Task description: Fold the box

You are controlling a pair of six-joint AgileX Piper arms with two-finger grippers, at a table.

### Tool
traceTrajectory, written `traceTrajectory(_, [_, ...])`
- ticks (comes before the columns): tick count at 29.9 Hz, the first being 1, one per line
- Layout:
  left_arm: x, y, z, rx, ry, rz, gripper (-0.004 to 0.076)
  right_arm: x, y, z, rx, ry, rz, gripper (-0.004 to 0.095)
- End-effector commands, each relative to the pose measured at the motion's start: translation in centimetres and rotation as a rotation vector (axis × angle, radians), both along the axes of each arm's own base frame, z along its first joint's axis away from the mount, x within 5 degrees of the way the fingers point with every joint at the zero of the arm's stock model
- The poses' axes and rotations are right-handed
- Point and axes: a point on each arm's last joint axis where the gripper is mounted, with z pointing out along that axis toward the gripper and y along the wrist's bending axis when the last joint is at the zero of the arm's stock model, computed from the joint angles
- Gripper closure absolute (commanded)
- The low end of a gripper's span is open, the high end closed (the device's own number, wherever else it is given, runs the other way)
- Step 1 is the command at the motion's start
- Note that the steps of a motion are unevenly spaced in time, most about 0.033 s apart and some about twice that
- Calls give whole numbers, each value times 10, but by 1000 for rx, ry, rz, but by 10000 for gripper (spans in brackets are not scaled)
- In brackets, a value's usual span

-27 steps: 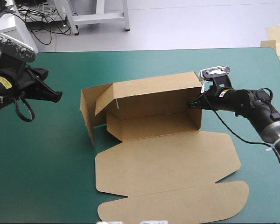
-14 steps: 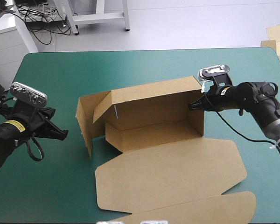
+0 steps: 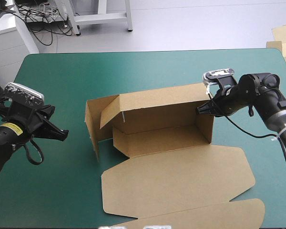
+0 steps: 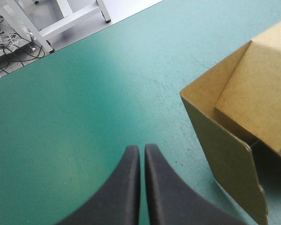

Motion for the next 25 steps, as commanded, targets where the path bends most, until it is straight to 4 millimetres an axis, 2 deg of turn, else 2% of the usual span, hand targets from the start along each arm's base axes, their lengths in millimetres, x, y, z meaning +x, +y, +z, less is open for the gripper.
traceTrajectory(1, [-2, 0, 14, -44, -79, 2, 708, 17, 5, -10, 30, -29, -20, 909])
traceTrajectory(4, [-2, 0, 14, -44, -79, 2, 708, 31, 8, -21, 32, -42, -29, 904])
traceTrajectory(7, [-3, 0, 13, -43, -74, 2, 708, 44, 10, -28, 32, -44, -32, 832])
traceTrajectory(9, [-3, 0, 13, -42, -70, 2, 708, 51, 12, -28, 36, -49, -33, 706])
traceTrajectory(11, [-3, 0, 13, -41, -64, 6, 708, 54, 14, -25, 52, -53, -27, 540])
traceTrajectory(13, [-3, 0, 12, -39, -57, 6, 708, 56, 17, -16, 75, -75, 0, 328])
traceTrajectory(16, [-3, 0, 12, -38, -53, 5, 708, 56, 19, 6, 88, -92, 18, 111])
traceTrajectory(18, [-3, 0, 12, -38, -52, 5, 708, 54, 19, 24, 84, -110, 36, 67])
traceTrajectory(25, [-3, 0, 12, -37, -52, 6, 708, 39, 11, 84, 27, -168, 58, 72])
